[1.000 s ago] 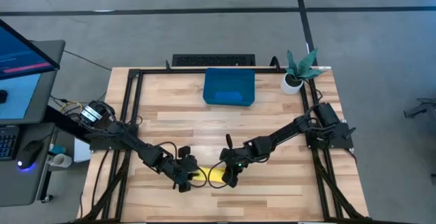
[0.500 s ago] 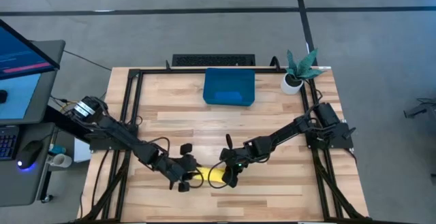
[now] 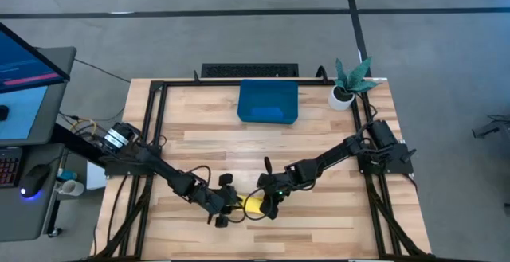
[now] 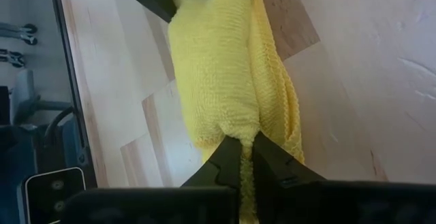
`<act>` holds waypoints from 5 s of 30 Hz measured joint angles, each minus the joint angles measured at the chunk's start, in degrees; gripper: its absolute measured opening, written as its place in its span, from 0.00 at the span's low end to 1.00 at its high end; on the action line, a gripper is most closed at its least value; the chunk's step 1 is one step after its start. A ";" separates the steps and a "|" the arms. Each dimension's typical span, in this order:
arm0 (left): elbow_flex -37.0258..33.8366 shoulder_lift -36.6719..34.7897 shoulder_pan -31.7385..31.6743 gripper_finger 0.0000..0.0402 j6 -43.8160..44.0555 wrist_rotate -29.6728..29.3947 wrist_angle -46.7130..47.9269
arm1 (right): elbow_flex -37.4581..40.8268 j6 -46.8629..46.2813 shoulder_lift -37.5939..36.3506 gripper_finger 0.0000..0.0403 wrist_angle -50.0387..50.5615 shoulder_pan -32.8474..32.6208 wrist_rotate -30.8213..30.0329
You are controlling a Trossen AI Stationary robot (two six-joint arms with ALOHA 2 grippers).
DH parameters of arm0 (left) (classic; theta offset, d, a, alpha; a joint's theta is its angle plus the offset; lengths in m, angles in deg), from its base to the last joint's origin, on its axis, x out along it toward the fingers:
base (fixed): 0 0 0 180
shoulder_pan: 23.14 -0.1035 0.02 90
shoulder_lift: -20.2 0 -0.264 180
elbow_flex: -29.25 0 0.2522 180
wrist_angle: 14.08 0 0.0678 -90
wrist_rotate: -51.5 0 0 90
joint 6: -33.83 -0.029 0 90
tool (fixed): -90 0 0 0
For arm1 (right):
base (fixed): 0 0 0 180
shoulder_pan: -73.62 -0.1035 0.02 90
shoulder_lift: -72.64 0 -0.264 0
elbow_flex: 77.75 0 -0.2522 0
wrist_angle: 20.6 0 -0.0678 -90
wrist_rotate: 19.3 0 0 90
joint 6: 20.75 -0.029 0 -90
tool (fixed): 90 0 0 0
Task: Roll microfiber towels into tight, uniform cylinder then place into a basket
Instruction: Roll the yellow microfiber cloth, then put the yellow rolled microfiber cloth into the blue bin
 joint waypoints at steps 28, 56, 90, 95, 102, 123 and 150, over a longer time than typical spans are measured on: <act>0.06 0.65 -0.81 0.28 17.65 1.91 6.71 | 0.17 13.29 -9.83 0.51 13.08 2.80 -5.18; -0.03 0.76 -0.84 0.28 20.61 0.09 6.43 | -0.22 56.33 -0.87 0.50 -6.35 -8.59 -27.64; 0.56 -8.62 1.99 0.28 1.89 -9.11 6.24 | -0.55 38.80 1.35 0.17 6.29 -5.27 -23.56; 0.58 -14.79 4.56 0.28 -10.82 -9.93 7.57 | -0.50 38.93 1.36 0.17 6.17 -5.20 -23.66; 0.66 -16.07 4.74 0.28 -19.11 -10.46 7.45 | -0.44 38.99 1.36 0.17 5.92 -5.18 -23.73; 0.76 -2.49 -2.17 0.54 -7.57 0.56 6.25 | -0.42 39.10 1.36 0.17 5.81 -4.98 -23.51; 0.78 -2.83 -5.33 0.06 -15.37 -3.99 12.95 | -0.17 40.99 -0.74 0.17 8.80 -4.27 -27.90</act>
